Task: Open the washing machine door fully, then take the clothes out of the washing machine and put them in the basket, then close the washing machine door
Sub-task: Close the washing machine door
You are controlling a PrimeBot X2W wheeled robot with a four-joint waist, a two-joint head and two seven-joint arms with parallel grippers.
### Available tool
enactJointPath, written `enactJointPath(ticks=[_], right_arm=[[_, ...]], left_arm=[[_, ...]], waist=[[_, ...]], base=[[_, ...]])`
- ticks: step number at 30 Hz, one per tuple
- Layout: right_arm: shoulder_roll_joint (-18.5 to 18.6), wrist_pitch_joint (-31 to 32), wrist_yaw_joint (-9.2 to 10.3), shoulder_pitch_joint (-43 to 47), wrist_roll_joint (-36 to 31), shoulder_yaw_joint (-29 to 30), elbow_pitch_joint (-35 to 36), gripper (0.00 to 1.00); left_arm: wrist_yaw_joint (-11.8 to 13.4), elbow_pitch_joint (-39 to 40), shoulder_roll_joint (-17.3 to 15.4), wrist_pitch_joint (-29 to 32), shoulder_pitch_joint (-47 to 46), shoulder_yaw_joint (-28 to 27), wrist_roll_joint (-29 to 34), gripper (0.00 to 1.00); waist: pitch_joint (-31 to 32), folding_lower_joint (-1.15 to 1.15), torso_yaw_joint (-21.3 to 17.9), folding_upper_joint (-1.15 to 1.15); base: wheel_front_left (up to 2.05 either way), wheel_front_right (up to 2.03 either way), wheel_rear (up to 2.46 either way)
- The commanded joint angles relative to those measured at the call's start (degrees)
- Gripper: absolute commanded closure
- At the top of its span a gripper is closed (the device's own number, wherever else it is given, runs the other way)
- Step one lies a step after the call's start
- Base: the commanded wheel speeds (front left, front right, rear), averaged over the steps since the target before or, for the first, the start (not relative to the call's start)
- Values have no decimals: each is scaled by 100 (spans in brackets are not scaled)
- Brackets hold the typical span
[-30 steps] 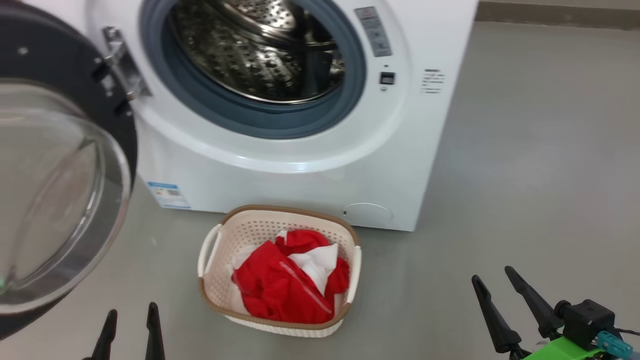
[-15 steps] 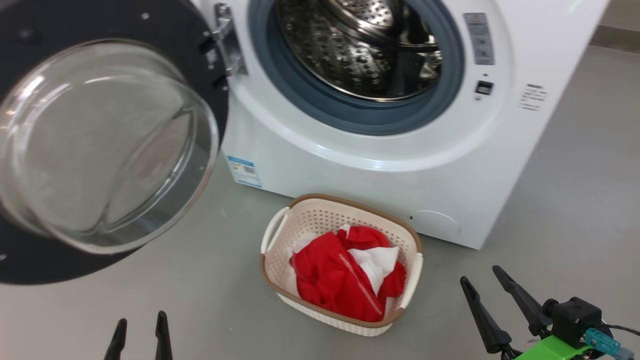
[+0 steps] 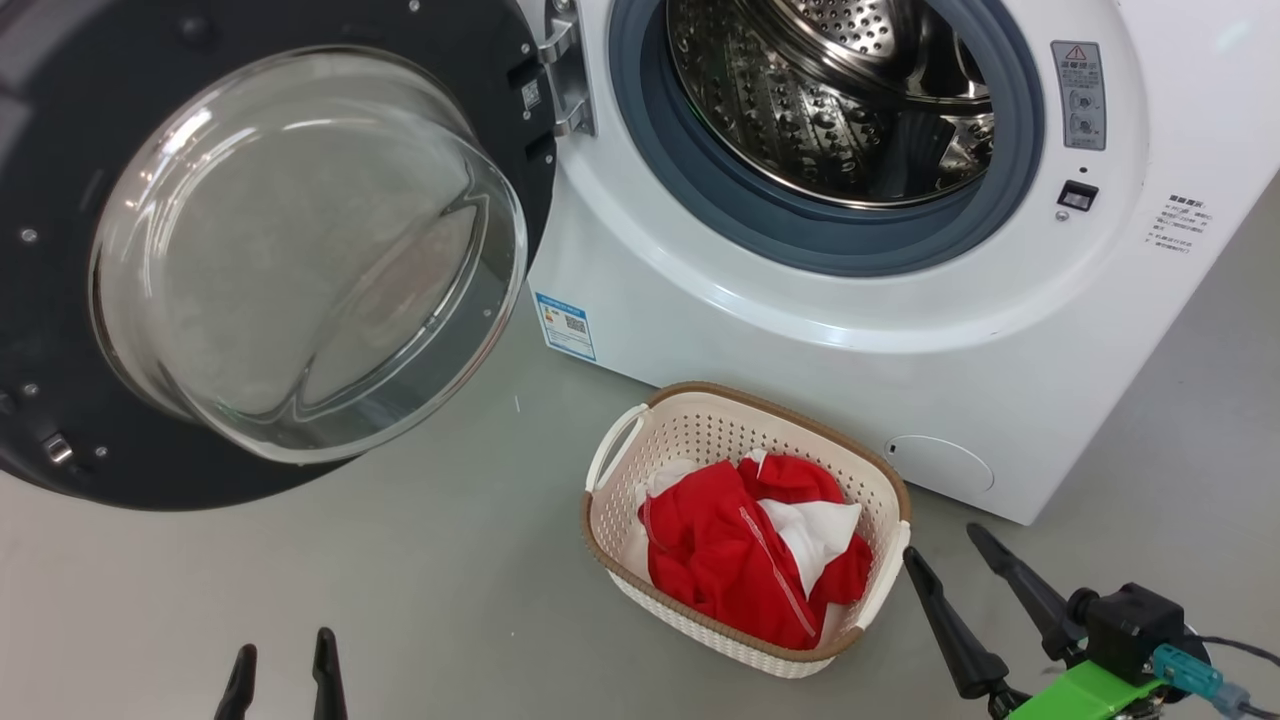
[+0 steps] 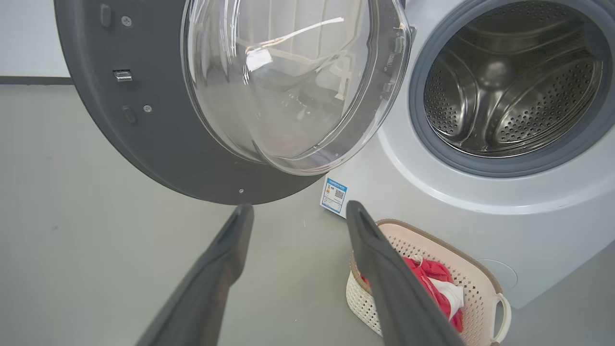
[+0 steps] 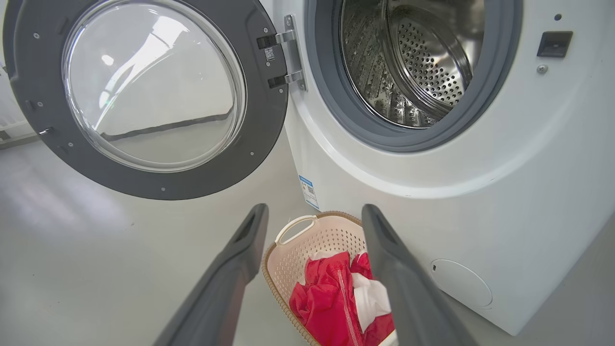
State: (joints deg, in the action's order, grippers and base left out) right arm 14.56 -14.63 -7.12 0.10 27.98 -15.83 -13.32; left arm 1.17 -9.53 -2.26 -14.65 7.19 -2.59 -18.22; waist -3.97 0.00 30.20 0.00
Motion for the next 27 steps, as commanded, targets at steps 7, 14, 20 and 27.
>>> enactJointPath(ticks=[7,14,20,27], right_arm=[[163,-37,-36,-318,1,-187,65,0],[165,-37,-36,-320,12,-231,52,0],[139,-37,-36,-275,18,-222,51,0],[115,-37,-36,-212,0,-168,84,0]], left_arm=[[98,241,-62,-35,-10,-147,-59,0],[99,291,-62,-35,-13,-130,-94,0],[-48,539,-62,-35,-207,-198,-371,89],[-407,1355,-62,-35,-963,-866,-339,100]], waist=[[-16,0,16,0],[15,0,9,0],[39,0,-1,0],[7,0,-12,0]], base=[[0,0,0],[0,0,0],[0,0,0],[0,0,0]])
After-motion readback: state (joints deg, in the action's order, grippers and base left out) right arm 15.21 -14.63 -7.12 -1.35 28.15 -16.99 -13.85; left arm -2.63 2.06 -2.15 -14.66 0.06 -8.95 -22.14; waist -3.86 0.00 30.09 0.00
